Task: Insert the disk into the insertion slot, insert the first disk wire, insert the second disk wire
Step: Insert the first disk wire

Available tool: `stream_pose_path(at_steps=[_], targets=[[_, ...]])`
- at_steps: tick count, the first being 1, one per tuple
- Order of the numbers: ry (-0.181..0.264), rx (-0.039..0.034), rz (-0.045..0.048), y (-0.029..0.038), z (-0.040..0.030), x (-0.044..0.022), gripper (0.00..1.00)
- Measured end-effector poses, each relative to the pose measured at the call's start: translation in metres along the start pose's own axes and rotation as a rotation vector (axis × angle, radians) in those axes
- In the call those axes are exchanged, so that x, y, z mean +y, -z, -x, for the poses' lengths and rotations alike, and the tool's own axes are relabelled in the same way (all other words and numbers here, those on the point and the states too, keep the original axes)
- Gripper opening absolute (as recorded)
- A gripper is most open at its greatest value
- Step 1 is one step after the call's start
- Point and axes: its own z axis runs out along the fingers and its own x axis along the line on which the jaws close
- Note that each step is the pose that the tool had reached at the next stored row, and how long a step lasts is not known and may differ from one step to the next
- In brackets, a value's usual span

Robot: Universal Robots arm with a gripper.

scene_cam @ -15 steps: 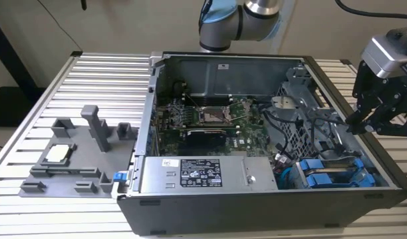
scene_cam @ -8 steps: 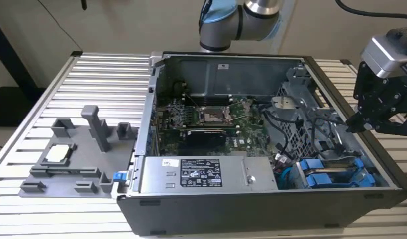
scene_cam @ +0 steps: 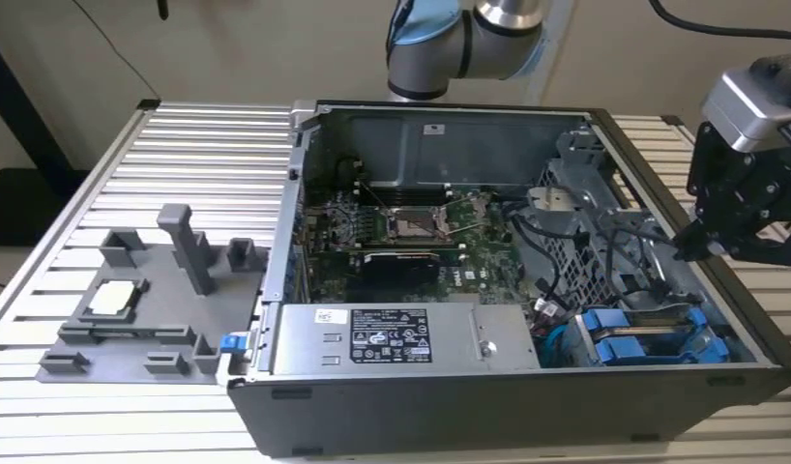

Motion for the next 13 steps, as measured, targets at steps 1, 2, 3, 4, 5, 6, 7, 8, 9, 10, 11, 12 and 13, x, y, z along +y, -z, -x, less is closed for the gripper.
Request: stream_pose_path(at_steps=[1,2,3,4,5,6,7,8,9,10,11,12,13], targets=[[-0.001,0.0108,0.0008,-0.0002,0.0,0.0,0.19],[-0.001,0.0207,0.0015,-0.0005,0.0,0.0,0.19],[-0.001,0.0292,0.0021,-0.0011,0.0001,0.0,0.19],[-0.002,0.0356,0.0025,-0.0017,0.0002,0.0,0.19],[-0.004,0.0402,0.0027,-0.0026,0.0004,0.0001,0.19],[-0.009,0.0424,0.0022,-0.004,0.0002,0.0008,0.19],[-0.017,0.0442,0.0011,-0.0055,0.0,0.0013,0.19],[-0.027,0.046,-0.0002,-0.0071,-0.0001,0.0014,0.19],[-0.039,0.0472,-0.0019,-0.0086,-0.0002,0.0016,0.19],[-0.051,0.0486,-0.0035,-0.0102,-0.0002,0.0019,0.19],[-0.061,0.0505,-0.0044,-0.0114,-0.0003,0.002,0.19],[-0.067,0.0517,-0.0035,-0.0123,-0.0004,0.0023,0.19],[-0.069,0.0525,0.0011,-0.0129,-0.0004,0.0023,0.19]])
